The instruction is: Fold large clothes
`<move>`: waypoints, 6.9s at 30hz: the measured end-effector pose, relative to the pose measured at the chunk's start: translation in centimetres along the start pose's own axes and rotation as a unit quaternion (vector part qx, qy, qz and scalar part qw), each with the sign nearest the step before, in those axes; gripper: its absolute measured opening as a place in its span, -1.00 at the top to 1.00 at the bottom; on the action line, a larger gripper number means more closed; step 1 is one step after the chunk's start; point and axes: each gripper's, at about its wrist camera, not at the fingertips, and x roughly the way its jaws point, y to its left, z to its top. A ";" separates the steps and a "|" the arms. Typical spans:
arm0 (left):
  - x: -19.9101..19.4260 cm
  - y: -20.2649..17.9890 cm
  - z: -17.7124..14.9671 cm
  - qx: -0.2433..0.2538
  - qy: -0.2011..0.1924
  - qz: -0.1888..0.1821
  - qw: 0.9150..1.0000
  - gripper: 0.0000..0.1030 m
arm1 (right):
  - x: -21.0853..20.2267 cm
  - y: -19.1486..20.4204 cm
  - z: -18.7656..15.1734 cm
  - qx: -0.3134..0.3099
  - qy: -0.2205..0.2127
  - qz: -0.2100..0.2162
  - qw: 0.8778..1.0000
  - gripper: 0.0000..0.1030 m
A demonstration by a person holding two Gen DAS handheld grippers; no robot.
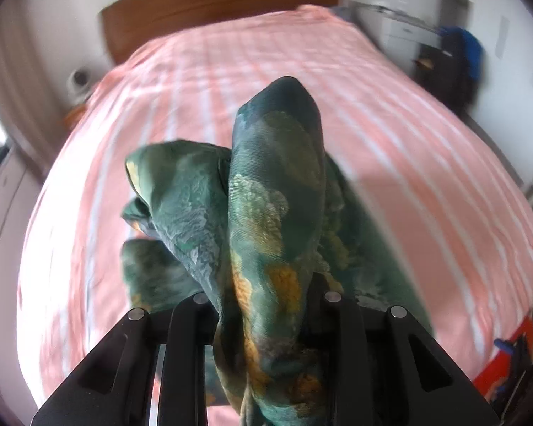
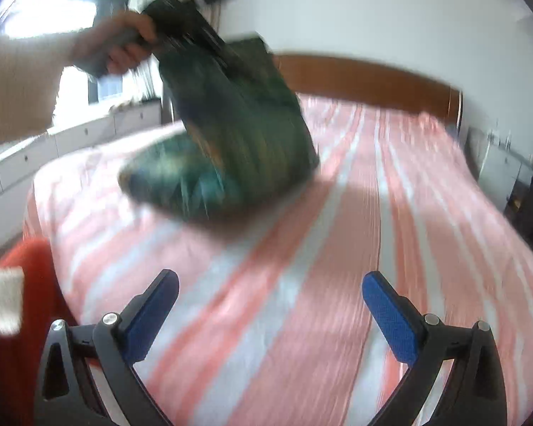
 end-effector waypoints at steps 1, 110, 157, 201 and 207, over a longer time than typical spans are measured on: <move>0.6 1.6 -0.6 -0.014 0.002 0.002 1.000 0.48 | 0.3 -0.2 -0.8 0.004 0.013 0.003 1.000 -0.98; 3.7 16.1 -32.4 -0.360 -0.116 0.135 0.916 -0.82 | 34.2 15.9 32.8 0.074 0.107 0.058 0.990 -0.99; 10.7 15.3 -13.9 -0.204 0.094 -0.107 0.969 -0.07 | 31.0 0.7 17.2 0.206 0.172 0.235 0.934 -0.48; -9.8 -12.4 -23.6 -0.083 -0.217 0.157 0.960 -0.99 | 2.1 -3.2 5.7 0.058 -0.003 -0.069 0.996 -0.99; -10.8 -14.6 -24.5 -0.047 -0.219 0.146 0.963 -0.99 | 0.0 -1.2 2.6 0.038 0.018 -0.075 0.996 -0.99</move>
